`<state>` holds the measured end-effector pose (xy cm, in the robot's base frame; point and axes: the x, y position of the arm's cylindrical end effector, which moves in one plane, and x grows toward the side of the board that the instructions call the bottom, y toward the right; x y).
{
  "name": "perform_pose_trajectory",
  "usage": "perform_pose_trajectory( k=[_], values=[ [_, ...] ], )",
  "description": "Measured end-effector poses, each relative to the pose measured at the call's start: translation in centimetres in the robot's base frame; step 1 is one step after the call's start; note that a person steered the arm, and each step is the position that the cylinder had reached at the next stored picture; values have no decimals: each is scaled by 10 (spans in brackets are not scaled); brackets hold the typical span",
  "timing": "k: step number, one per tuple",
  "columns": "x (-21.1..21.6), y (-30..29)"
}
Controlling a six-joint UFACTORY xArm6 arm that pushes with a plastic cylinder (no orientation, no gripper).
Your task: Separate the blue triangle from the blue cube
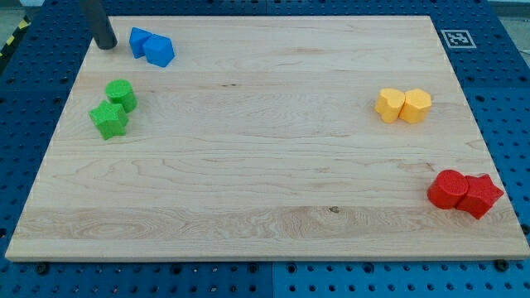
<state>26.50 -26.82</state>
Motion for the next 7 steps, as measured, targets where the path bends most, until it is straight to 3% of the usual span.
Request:
perform_pose_trajectory(
  k=[5, 7],
  values=[
    [2, 96],
    [-30, 133]
  ],
)
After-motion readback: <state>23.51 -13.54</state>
